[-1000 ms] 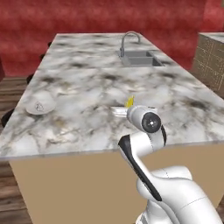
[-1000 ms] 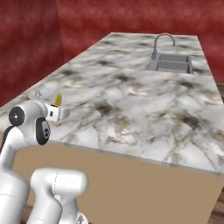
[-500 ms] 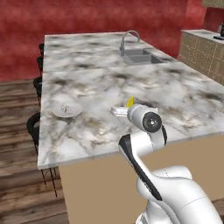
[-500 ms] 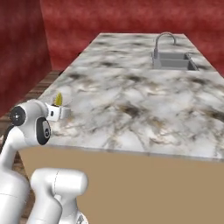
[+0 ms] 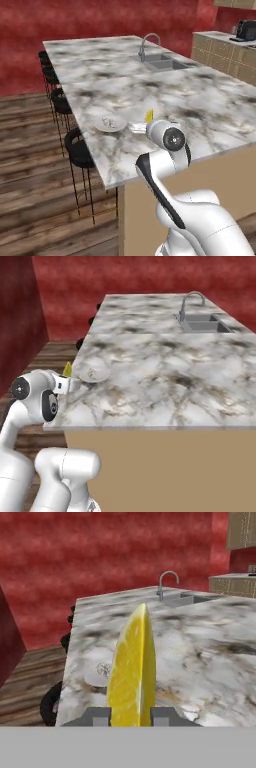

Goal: Take the lemon wedge from the fridge and place it on the plate with fish on the dining counter.

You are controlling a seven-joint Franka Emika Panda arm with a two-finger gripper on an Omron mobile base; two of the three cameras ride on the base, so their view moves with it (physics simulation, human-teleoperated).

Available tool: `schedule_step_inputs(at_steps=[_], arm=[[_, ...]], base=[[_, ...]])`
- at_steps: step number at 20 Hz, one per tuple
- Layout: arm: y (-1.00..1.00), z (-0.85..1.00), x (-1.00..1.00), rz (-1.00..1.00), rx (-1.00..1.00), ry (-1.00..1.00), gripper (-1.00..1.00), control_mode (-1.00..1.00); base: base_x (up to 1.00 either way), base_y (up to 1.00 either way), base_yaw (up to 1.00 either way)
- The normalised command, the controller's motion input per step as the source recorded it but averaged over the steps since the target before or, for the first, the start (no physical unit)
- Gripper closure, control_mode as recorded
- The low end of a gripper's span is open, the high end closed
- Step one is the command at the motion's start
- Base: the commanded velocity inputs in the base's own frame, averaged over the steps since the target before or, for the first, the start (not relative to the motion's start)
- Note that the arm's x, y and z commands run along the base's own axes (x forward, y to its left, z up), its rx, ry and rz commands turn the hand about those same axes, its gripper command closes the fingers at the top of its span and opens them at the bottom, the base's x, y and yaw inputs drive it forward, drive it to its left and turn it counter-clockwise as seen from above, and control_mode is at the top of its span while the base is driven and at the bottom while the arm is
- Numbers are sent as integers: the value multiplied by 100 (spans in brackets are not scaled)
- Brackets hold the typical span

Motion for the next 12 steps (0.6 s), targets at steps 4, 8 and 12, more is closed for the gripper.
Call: schedule_step_inputs(at_steps=[4,8,12], arm=[[0,0,0,0,0,0,100,100],[0,0,0,0,0,0,100,100],[0,0,0,0,0,0,100,100]], base=[[22,100,-29],[23,100,-29],[35,100,-35]])
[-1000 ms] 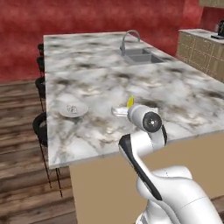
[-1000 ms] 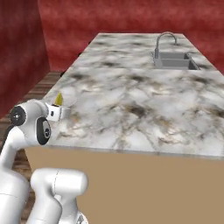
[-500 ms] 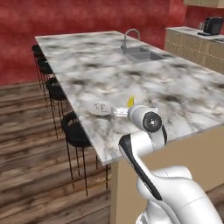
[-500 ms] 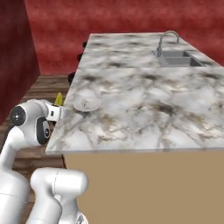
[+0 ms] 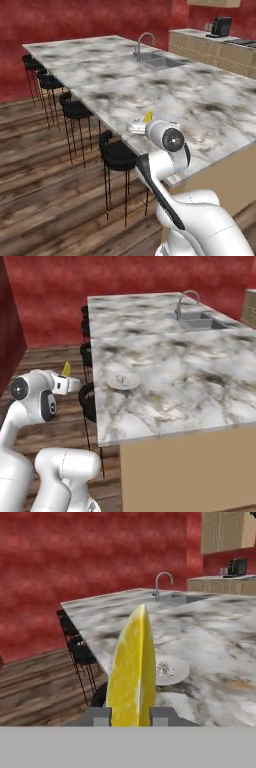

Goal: Take the lemon wedge from the fridge and place it on the plate with fish on the dining counter.

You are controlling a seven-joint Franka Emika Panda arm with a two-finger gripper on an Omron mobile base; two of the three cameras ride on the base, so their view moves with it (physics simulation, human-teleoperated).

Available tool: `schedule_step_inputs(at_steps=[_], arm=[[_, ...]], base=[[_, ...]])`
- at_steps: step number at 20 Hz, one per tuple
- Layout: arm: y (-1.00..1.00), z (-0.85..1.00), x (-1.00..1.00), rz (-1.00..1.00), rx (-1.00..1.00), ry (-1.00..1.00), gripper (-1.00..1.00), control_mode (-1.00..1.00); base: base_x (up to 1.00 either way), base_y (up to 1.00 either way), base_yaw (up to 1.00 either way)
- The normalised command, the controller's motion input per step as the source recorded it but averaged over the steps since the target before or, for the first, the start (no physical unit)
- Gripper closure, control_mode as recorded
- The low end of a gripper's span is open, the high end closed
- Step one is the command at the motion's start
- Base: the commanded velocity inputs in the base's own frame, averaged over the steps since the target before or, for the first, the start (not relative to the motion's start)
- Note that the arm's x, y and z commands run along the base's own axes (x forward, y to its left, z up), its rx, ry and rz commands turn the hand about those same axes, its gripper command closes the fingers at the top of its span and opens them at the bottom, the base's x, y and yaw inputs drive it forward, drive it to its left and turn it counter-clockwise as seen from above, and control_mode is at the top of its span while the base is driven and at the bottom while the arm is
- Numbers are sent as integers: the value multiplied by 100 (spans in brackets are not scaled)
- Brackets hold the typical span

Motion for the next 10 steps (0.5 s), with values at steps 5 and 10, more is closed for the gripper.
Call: schedule_step_inputs(at_steps=[5,10], arm=[[0,0,0,0,0,0,100,100],[0,0,0,0,0,0,100,100]], base=[[37,100,-45],[30,91,-64]])
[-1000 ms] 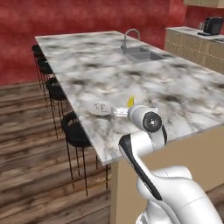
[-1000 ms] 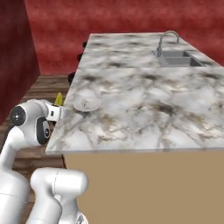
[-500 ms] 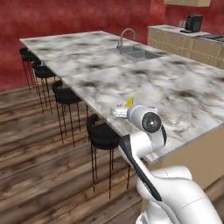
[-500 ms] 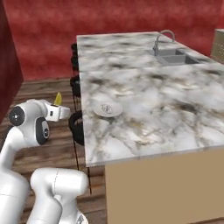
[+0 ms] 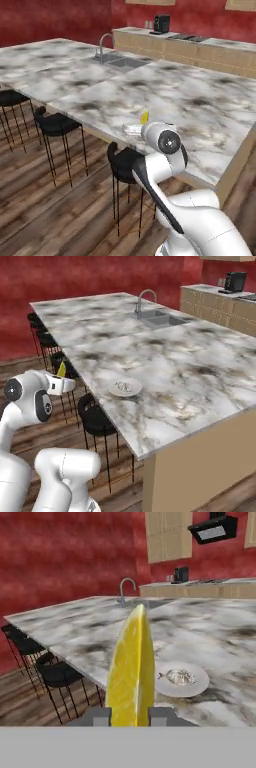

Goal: Take the lemon wedge from the fridge and place it on the plate with fish on the dining counter.

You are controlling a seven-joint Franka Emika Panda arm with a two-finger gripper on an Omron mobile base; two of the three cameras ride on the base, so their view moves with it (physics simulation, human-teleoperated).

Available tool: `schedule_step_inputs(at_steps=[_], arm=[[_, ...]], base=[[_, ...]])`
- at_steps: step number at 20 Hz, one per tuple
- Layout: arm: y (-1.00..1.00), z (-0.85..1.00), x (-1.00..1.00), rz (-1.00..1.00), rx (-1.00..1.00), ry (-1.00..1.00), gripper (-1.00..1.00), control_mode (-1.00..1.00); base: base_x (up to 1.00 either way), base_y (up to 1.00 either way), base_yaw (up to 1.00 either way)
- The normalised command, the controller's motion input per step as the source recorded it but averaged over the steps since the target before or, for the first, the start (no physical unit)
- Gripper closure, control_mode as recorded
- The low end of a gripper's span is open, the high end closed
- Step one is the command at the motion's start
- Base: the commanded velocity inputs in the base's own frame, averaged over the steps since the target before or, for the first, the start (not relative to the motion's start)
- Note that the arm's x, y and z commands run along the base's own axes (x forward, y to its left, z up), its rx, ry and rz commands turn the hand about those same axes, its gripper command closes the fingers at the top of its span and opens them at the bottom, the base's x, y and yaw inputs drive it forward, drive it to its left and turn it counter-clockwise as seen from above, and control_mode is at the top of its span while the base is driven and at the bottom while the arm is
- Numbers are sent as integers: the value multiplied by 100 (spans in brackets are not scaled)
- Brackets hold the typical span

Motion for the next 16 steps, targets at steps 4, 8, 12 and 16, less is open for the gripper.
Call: schedule_step_inputs(at_steps=[4,8,12,16], arm=[[0,0,0,0,0,0,100,100],[0,0,0,0,0,0,100,100],[0,0,0,0,0,0,100,100],[0,0,0,0,0,0,100,100]], base=[[19,51,-88],[23,57,-86],[9,100,-50],[58,100,-33]])
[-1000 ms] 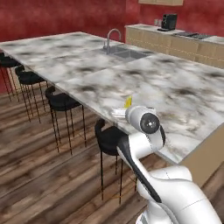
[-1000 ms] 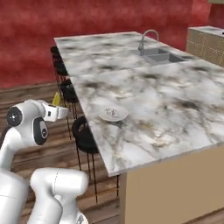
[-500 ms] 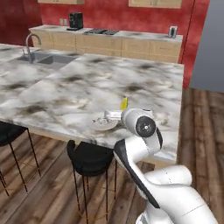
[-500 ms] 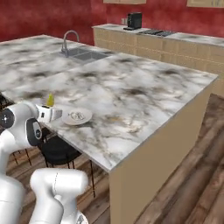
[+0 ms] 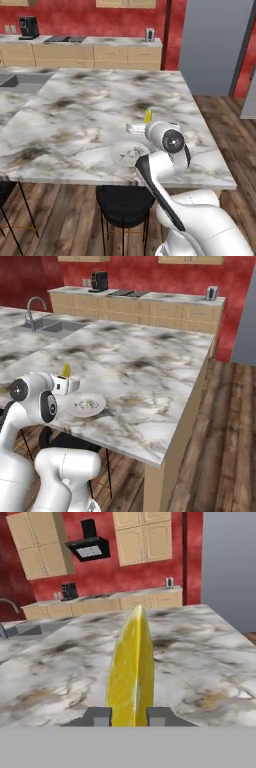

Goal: Take the lemon wedge from the fridge and place it on the plate with fish on the dining counter.

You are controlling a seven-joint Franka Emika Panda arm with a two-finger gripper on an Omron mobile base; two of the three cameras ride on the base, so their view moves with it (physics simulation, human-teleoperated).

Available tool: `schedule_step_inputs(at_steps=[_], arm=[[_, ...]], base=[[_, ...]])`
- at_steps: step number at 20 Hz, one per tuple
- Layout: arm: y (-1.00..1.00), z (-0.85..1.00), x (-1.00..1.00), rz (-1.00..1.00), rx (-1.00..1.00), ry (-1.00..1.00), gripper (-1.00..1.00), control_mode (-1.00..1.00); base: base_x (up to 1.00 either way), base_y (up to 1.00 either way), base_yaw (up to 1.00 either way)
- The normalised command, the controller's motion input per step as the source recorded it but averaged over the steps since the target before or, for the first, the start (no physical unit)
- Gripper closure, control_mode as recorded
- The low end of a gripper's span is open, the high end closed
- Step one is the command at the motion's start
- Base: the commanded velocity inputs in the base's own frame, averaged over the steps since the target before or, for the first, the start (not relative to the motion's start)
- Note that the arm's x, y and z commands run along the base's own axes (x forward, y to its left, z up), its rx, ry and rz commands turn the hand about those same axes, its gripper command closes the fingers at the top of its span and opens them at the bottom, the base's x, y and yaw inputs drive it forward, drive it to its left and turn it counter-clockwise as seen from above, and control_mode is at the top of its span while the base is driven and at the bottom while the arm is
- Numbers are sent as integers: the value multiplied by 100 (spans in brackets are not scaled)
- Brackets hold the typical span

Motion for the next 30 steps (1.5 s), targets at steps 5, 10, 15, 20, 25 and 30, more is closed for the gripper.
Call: schedule_step_inputs(at_steps=[5,10,15,20,25,30], arm=[[0,0,0,0,0,0,100,100],[0,10,60,-7,4,35,100,-100],[1,14,100,-7,3,88,100,-100],[8,-15,36,1,0,30,100,-100],[12,-66,43,-2,0,17,100,-100],[16,-42,48,-14,4,13,100,-100]], base=[[88,42,-25],[37,1,-7],[0,0,0],[0,0,0],[0,0,0],[0,0,0]])
